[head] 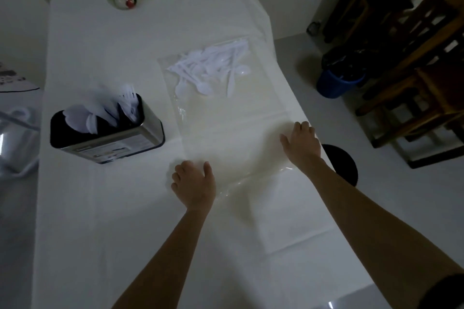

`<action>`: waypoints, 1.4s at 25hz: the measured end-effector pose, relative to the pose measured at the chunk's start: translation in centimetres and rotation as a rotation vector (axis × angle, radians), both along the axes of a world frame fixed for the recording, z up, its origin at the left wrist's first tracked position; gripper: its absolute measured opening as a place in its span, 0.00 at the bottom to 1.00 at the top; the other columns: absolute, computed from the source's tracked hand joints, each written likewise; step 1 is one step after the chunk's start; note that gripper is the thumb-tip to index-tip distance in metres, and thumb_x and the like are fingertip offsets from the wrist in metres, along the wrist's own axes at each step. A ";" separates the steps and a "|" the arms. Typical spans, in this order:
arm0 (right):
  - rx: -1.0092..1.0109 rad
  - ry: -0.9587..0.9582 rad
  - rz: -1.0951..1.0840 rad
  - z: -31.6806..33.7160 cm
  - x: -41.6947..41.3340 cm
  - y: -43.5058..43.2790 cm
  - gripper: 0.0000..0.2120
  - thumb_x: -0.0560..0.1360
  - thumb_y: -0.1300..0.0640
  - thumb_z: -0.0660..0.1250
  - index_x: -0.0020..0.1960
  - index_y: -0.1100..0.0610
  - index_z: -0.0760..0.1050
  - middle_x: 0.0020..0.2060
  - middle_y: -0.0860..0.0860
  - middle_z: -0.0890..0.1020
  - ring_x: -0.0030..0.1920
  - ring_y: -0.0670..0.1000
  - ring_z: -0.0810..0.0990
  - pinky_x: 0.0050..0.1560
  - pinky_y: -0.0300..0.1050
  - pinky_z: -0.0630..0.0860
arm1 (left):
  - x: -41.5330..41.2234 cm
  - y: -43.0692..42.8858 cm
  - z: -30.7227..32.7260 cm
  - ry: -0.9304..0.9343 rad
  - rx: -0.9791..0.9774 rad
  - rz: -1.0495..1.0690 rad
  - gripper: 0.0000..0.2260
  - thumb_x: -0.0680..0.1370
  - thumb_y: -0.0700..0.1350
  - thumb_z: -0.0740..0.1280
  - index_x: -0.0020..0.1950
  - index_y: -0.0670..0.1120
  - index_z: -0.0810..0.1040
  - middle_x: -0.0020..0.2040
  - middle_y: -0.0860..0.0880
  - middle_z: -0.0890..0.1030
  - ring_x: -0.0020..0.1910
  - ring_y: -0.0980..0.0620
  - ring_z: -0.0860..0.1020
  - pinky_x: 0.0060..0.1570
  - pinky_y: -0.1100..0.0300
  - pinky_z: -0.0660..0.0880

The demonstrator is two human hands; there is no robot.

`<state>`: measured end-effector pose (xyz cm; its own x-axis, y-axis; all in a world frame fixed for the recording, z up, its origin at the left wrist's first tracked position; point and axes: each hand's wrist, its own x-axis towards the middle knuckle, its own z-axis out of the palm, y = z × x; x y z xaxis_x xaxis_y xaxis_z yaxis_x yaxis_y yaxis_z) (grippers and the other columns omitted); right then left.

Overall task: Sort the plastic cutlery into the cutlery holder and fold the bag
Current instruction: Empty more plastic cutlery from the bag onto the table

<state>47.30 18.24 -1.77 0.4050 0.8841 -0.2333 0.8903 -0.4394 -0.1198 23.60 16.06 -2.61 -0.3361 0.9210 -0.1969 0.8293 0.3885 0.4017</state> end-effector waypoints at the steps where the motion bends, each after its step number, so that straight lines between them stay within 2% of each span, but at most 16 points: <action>1: 0.016 0.008 0.000 -0.3 0.1 0.4 0.25 0.80 0.48 0.56 0.66 0.67 0.63 0.63 0.62 0.69 0.63 0.61 0.69 0.55 0.54 0.73 | 0.3 0.0 0.2 -0.038 -0.001 0.042 0.19 0.79 0.52 0.61 0.59 0.37 0.70 0.56 0.37 0.77 0.55 0.37 0.76 0.51 0.49 0.70; 4: 0.036 0.077 -0.039 -1.0 0.6 0.9 0.21 0.80 0.50 0.55 0.63 0.67 0.66 0.60 0.63 0.72 0.59 0.61 0.74 0.53 0.55 0.73 | 0.2 -0.3 0.8 -0.295 0.000 0.232 0.16 0.79 0.51 0.63 0.58 0.40 0.71 0.51 0.40 0.81 0.47 0.40 0.81 0.43 0.53 0.74; 7: 0.036 0.195 -0.047 -1.2 0.8 0.2 0.18 0.81 0.51 0.53 0.58 0.66 0.68 0.53 0.63 0.78 0.53 0.63 0.78 0.44 0.51 0.71 | -1.0 -1.4 1.0 -0.717 0.069 0.532 0.12 0.78 0.48 0.66 0.51 0.39 0.76 0.37 0.44 0.82 0.26 0.49 0.79 0.27 0.59 0.77; 9: 0.064 0.261 -0.036 -0.7 0.4 -1.4 0.17 0.82 0.50 0.52 0.56 0.65 0.67 0.48 0.64 0.79 0.48 0.64 0.79 0.40 0.50 0.69 | -1.6 -3.0 1.3 -0.906 0.113 0.673 0.09 0.78 0.46 0.66 0.47 0.41 0.77 0.37 0.44 0.82 0.24 0.52 0.79 0.25 0.62 0.77; 12: 0.132 0.327 -0.057 -0.4 -0.8 -5.0 0.16 0.82 0.50 0.52 0.54 0.64 0.67 0.44 0.64 0.80 0.44 0.64 0.79 0.37 0.49 0.68 | -1.9 -5.7 1.9 -1.058 0.148 0.728 0.08 0.78 0.45 0.66 0.42 0.41 0.77 0.34 0.45 0.83 0.26 0.52 0.80 0.29 0.62 0.78; 14: 0.154 0.347 -0.099 -0.5 -1.9 -7.9 0.15 0.82 0.51 0.52 0.53 0.63 0.68 0.42 0.64 0.80 0.43 0.64 0.79 0.37 0.48 0.68 | -2.4 -7.5 1.9 -1.100 0.131 0.729 0.08 0.77 0.44 0.67 0.42 0.40 0.78 0.29 0.48 0.83 0.25 0.53 0.80 0.29 0.62 0.78; 18: 0.208 0.400 -0.252 -0.7 -4.9 -14.5 0.14 0.81 0.52 0.54 0.52 0.63 0.68 0.39 0.63 0.79 0.41 0.64 0.77 0.37 0.48 0.66 | -4.5 -11.1 1.5 -1.173 0.123 0.798 0.08 0.77 0.45 0.67 0.42 0.41 0.78 0.31 0.45 0.83 0.27 0.51 0.81 0.29 0.62 0.78; 21: 0.282 0.447 -0.349 -0.5 -8.3 -19.2 0.13 0.81 0.54 0.55 0.50 0.65 0.69 0.34 0.60 0.76 0.38 0.62 0.76 0.35 0.47 0.65 | -6.0 -13.8 1.4 -1.235 0.146 0.866 0.10 0.78 0.47 0.65 0.42 0.41 0.76 0.29 0.45 0.83 0.28 0.47 0.81 0.29 0.60 0.78; 25: 0.345 0.560 -0.434 -0.9 -14.2 -24.0 0.13 0.81 0.55 0.56 0.46 0.65 0.68 0.32 0.59 0.74 0.36 0.62 0.76 0.35 0.49 0.66 | -7.7 -18.0 0.9 -1.274 0.139 0.777 0.10 0.80 0.45 0.60 0.42 0.42 0.73 0.33 0.40 0.79 0.33 0.42 0.79 0.35 0.55 0.77; 28: 0.315 0.660 -0.444 -1.5 -18.4 -26.6 0.11 0.79 0.55 0.60 0.42 0.61 0.68 0.32 0.59 0.78 0.35 0.61 0.77 0.37 0.50 0.70 | -9.3 -20.3 0.7 -1.289 0.106 0.748 0.09 0.81 0.47 0.57 0.50 0.42 0.70 0.38 0.41 0.78 0.33 0.43 0.78 0.34 0.56 0.75; 30: 0.282 0.746 -0.428 -1.6 -20.5 -27.9 0.10 0.78 0.56 0.62 0.40 0.59 0.67 0.29 0.58 0.79 0.29 0.54 0.78 0.33 0.47 0.73 | -10.1 -21.0 0.5 -1.221 0.087 0.718 0.09 0.81 0.47 0.58 0.53 0.41 0.69 0.39 0.42 0.79 0.29 0.49 0.80 0.30 0.58 0.75; 32: 0.233 0.842 -0.392 -1.4 -22.5 -28.9 0.11 0.78 0.58 0.63 0.38 0.56 0.66 0.25 0.56 0.78 0.21 0.46 0.74 0.25 0.39 0.72 | -11.0 -21.2 0.1 -1.138 0.095 0.657 0.09 0.81 0.46 0.61 0.52 0.40 0.68 0.39 0.41 0.79 0.24 0.53 0.79 0.25 0.60 0.75; 33: 0.206 0.880 -0.371 -1.2 -23.5 -29.3 0.11 0.77 0.58 0.64 0.38 0.55 0.66 0.25 0.55 0.78 0.19 0.45 0.74 0.24 0.38 0.72 | -11.6 -21.1 -0.2 -1.106 0.109 0.634 0.08 0.81 0.45 0.60 0.51 0.40 0.68 0.38 0.40 0.78 0.22 0.53 0.77 0.22 0.61 0.74; 35: 0.148 0.920 -0.355 -1.0 -24.8 -29.8 0.11 0.77 0.56 0.65 0.38 0.57 0.68 0.26 0.56 0.80 0.21 0.47 0.77 0.24 0.42 0.76 | -12.6 -20.6 -0.6 -1.011 0.129 0.625 0.05 0.82 0.43 0.57 0.48 0.43 0.66 0.34 0.42 0.76 0.18 0.54 0.74 0.17 0.63 0.71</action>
<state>22.50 -11.56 -2.78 0.3683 0.7924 -0.4863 0.2437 -0.5871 -0.7719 10.95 -4.59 -3.17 -0.4791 0.6854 -0.5484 -0.2028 0.5214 0.8289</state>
